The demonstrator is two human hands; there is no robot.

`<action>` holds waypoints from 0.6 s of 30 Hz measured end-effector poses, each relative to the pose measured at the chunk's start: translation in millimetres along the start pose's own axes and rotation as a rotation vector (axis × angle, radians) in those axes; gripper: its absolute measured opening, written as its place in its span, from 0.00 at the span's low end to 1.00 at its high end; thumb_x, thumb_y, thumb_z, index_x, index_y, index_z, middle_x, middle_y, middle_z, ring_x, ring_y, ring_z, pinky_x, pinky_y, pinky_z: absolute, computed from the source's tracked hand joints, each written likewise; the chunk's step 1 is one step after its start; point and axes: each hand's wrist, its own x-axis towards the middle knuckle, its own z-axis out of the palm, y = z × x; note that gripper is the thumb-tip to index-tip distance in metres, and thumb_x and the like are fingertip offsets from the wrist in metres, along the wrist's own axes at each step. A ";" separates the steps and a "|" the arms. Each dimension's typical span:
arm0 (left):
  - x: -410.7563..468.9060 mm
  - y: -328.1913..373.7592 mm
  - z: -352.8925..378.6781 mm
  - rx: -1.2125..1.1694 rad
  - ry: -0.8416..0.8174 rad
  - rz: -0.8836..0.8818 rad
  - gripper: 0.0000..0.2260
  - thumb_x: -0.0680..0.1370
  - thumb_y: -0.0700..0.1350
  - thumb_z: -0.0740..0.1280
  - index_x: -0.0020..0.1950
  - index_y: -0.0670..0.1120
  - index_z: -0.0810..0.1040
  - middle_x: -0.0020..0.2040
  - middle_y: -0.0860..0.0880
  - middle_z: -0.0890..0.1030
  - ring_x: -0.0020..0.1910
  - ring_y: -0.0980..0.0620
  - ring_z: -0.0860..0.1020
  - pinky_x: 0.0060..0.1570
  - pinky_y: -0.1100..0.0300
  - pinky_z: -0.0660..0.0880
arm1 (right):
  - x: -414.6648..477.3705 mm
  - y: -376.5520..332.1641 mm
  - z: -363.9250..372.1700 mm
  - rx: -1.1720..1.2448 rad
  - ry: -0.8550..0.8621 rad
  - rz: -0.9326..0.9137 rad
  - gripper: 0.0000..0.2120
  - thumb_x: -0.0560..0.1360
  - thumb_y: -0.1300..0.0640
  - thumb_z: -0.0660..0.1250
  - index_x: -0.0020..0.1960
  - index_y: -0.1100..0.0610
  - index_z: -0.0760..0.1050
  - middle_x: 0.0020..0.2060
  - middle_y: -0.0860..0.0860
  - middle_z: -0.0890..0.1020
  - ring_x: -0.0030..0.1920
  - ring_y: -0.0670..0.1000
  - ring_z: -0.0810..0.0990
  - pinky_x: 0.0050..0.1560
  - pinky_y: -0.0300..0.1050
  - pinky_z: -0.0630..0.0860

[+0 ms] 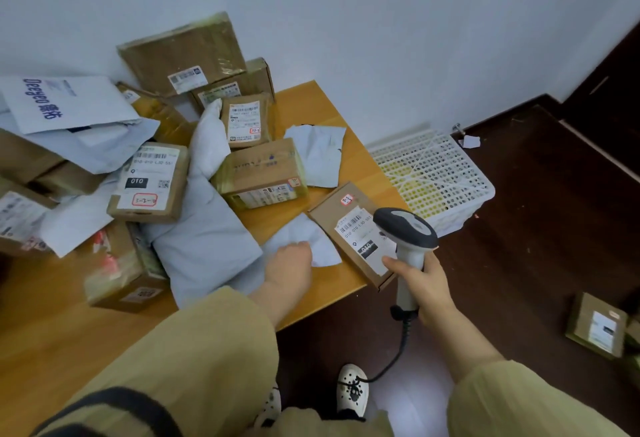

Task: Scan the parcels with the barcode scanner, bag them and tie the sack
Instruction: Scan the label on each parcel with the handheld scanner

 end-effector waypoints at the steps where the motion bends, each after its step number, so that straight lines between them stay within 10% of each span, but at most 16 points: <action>1: -2.8 -4.6 -14.0 -0.103 0.058 0.013 0.13 0.79 0.41 0.57 0.64 0.42 0.70 0.62 0.42 0.73 0.60 0.43 0.74 0.54 0.53 0.72 | -2.7 -1.0 1.3 0.019 0.018 0.004 0.17 0.67 0.59 0.76 0.53 0.53 0.75 0.51 0.55 0.79 0.49 0.53 0.78 0.47 0.50 0.75; 6: -20.4 -39.6 -88.7 -0.680 0.285 -0.040 0.05 0.77 0.45 0.62 0.49 0.44 0.72 0.43 0.48 0.76 0.42 0.49 0.74 0.37 0.58 0.67 | -21.3 -19.9 13.9 0.093 0.103 0.007 0.12 0.69 0.60 0.74 0.48 0.54 0.73 0.47 0.55 0.79 0.40 0.54 0.79 0.38 0.47 0.77; 11: -31.9 -83.9 -138.1 -1.483 0.239 -0.198 0.09 0.75 0.35 0.60 0.35 0.45 0.68 0.30 0.49 0.67 0.30 0.53 0.66 0.28 0.63 0.62 | -40.3 -50.4 41.5 0.217 0.006 -0.015 0.11 0.69 0.61 0.75 0.49 0.53 0.77 0.45 0.55 0.83 0.48 0.59 0.81 0.52 0.58 0.78; 18: -37.1 -130.9 -150.8 -1.845 0.053 -0.153 0.04 0.68 0.33 0.59 0.39 0.40 0.70 0.39 0.41 0.72 0.37 0.44 0.74 0.37 0.56 0.74 | -62.6 -90.2 90.5 0.283 -0.295 -0.065 0.16 0.69 0.62 0.75 0.55 0.59 0.78 0.47 0.57 0.84 0.46 0.58 0.83 0.43 0.51 0.81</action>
